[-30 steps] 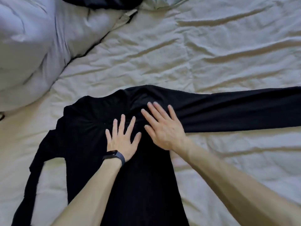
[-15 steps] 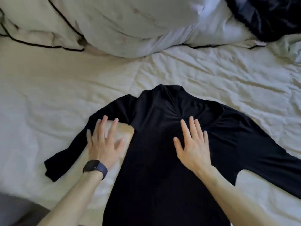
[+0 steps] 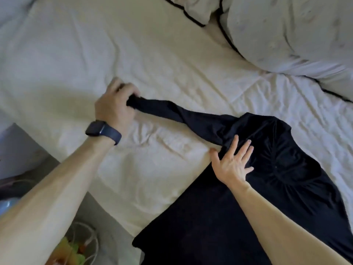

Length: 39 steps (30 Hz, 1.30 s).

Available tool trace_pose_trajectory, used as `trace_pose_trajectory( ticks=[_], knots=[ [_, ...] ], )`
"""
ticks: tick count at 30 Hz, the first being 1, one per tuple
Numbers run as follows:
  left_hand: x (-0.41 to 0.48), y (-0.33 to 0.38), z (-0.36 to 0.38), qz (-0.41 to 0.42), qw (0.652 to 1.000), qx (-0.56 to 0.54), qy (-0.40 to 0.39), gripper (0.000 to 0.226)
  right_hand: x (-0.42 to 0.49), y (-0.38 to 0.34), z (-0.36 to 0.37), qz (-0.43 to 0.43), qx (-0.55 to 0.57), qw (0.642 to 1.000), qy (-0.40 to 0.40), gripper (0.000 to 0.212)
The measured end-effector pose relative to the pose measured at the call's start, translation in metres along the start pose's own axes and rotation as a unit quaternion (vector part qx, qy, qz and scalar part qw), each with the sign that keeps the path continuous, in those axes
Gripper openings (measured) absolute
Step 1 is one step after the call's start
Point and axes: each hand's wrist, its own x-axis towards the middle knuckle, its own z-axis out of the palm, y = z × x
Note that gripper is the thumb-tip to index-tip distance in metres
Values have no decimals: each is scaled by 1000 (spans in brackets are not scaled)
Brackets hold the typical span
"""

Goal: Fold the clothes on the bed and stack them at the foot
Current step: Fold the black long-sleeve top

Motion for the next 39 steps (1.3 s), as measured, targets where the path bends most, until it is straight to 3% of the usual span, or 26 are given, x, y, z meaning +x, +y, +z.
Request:
trace_pose_trajectory(
  ticks=[3, 5, 6, 7, 9, 10, 11, 13, 15, 17, 18, 20, 23, 26, 29, 31, 34, 36, 37, 39],
  knots=[
    [62, 7, -19, 60, 985, 10, 163, 27, 0, 0, -3, 2, -18, 1000, -5, 95],
    [81, 6, -19, 92, 964, 98, 230, 34, 0, -1, -5, 6, -25, 1000, -8, 95],
    [81, 1, -14, 100, 961, 165, 200, 39, 0, -2, -7, 10, -28, 999, -12, 95],
    [74, -6, -8, 98, 963, 226, 110, 44, -1, -3, -9, 13, -31, 999, -20, 95],
    [50, -27, 6, 40, 936, 316, -148, 60, -3, -6, -17, 14, -43, 998, -39, 95],
    [39, -36, 11, -15, 916, 332, -224, 68, -3, -8, -22, 17, -50, 997, -49, 96],
    [29, -40, 14, -71, 917, 310, -242, 72, -4, -12, -29, 21, -57, 997, -56, 96],
    [13, -29, 20, -134, 954, 215, -162, 67, -7, -20, -40, 14, -50, 998, -25, 94],
    [1, -11, 31, -141, 980, 132, -56, 49, -16, -29, -46, -65, -19, 994, 91, 81],
    [-8, 8, 43, -207, 977, 4, -51, 22, -23, -44, -46, -190, 14, 960, 206, 66],
    [-11, 19, 48, -270, 957, -63, -90, 17, -25, -54, -44, -241, 17, 943, 230, 61],
    [-12, 39, 62, -349, 909, -129, -186, 32, -23, -72, -36, -298, -20, 930, 214, 54],
    [-4, 55, 75, -424, 835, -169, -307, 60, -6, -87, -25, -290, -110, 937, 158, 33],
    [7, 61, 77, -488, 742, -244, -390, 62, -1, -84, -19, -283, -38, 947, 146, 22],
    [17, 61, 80, -519, 721, -367, -276, 41, -18, -68, -15, -345, 35, 922, 173, 13],
    [25, 57, 77, -551, 674, -452, -196, 27, -27, -54, -15, -356, 27, 918, 171, 11],
    [39, 45, 64, -583, 613, -515, -141, 12, -28, -38, -15, -359, 19, 920, 157, 9],
    [51, 34, 56, -599, 618, -487, -150, 11, -26, -34, -13, -364, 5, 919, 151, 7],
    [59, 28, 53, -604, 645, -437, -167, 15, -25, -33, -11, -365, 2, 919, 150, 7],
    [69, 18, 46, -591, 732, -263, -213, 45, -22, -33, -6, -361, 6, 921, 145, 7]
  ],
)
